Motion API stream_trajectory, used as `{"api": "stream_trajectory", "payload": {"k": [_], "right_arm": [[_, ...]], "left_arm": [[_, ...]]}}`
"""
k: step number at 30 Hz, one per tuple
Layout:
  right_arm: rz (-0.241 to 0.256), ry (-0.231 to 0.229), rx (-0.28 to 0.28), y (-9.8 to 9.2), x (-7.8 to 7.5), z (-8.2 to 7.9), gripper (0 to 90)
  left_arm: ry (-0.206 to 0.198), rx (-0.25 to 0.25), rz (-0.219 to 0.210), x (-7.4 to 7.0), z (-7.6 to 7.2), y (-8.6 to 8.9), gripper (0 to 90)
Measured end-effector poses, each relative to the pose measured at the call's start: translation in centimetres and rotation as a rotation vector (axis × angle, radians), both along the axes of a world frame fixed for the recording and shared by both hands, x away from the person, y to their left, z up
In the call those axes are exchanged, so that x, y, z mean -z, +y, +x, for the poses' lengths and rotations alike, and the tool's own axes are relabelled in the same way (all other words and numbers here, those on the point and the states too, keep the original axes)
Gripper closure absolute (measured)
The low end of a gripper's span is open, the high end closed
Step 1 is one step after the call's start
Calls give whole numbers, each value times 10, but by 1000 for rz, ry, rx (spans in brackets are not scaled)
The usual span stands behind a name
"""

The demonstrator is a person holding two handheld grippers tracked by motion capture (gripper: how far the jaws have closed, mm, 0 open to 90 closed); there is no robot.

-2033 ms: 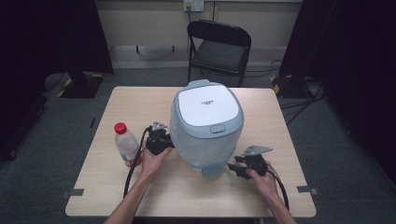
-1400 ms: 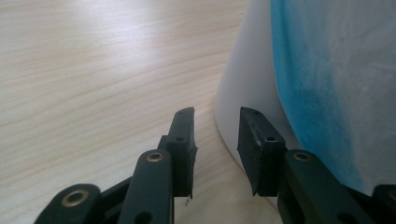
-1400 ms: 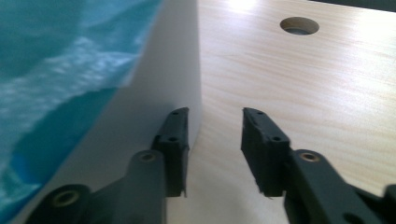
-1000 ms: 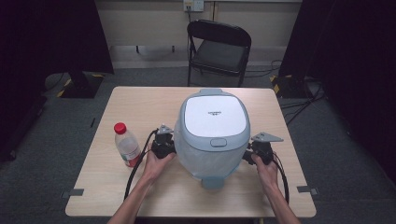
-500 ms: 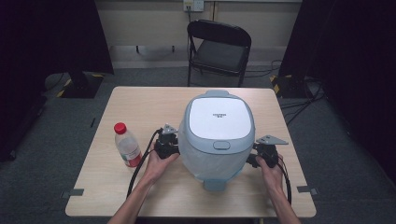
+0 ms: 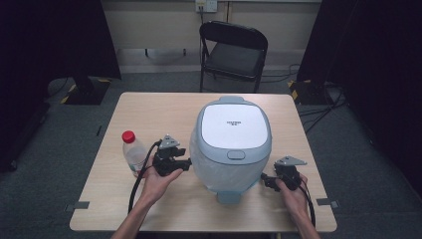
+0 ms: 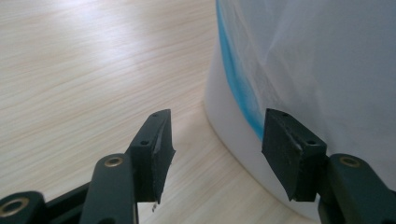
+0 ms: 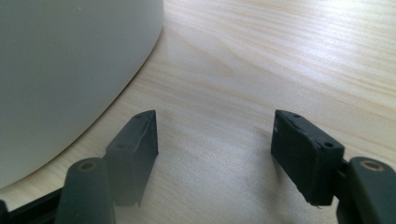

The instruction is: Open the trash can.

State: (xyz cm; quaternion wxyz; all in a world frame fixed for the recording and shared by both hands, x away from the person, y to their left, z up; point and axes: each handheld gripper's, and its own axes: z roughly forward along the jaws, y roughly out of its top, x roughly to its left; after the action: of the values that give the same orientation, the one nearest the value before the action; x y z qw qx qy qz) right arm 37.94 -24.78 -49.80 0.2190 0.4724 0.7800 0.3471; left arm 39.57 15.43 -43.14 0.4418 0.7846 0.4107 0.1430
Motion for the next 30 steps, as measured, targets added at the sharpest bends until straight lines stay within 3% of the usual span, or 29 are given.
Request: {"api": "stream_trajectory", "payload": {"k": [4, 6, 8, 12, 13, 14, 15, 16, 18, 19, 21, 23, 24, 26, 27, 30], "right_arm": [[3, -14, -2, -1, 1, -1, 305], [3, -14, -2, -1, 1, -1, 305], [5, -10, 0, -1, 1, -1, 305], [2, -14, -2, -1, 1, -1, 304], [3, -14, -2, -1, 1, -1, 304], [4, -12, -2, -1, 1, -1, 303], [4, -12, -2, -1, 1, -1, 303], [-3, -17, 0, 0, 1, -2, 302], [-5, -18, -8, 2, 1, -4, 302], [-4, -16, -6, 2, 1, -5, 302], [-2, -15, -6, 2, 1, -6, 302], [0, -14, -6, 2, 1, -7, 301], [1, -13, -6, 2, 1, -7, 301], [1, -13, -7, 2, 1, -7, 301], [1, -13, -6, 2, 1, -7, 300], [0, -13, -6, 2, 1, -7, 301]], "left_arm": [[-21, 18, -9, -10, -11, 12, 446], [-48, 17, -55, -20, -18, 19, 475], [-56, 8, -74, -24, -20, 22, 513], [-94, 41, -141, -40, -27, 31, 581], [-105, 54, -151, -45, -29, 32, 612], [-127, 92, -190, -52, -31, 33, 686], [-127, 92, -190, -52, -31, 33, 724], [-165, 125, -205, -62, -33, 33, 791], [-174, 141, -218, -66, -33, 32, 872], [-192, 166, -230, -75, -36, 30, 900], [-198, 176, -233, -80, -37, 28, 900], [-241, 205, -251, -96, -42, 27, 900], [-241, 219, -280, -103, -43, 27, 900], [-241, 233, -295, -108, -45, 25, 900], [-258, 265, -295, -117, -48, 16, 900], [-269, 300, -306, -126, -54, 5, 900]]}}
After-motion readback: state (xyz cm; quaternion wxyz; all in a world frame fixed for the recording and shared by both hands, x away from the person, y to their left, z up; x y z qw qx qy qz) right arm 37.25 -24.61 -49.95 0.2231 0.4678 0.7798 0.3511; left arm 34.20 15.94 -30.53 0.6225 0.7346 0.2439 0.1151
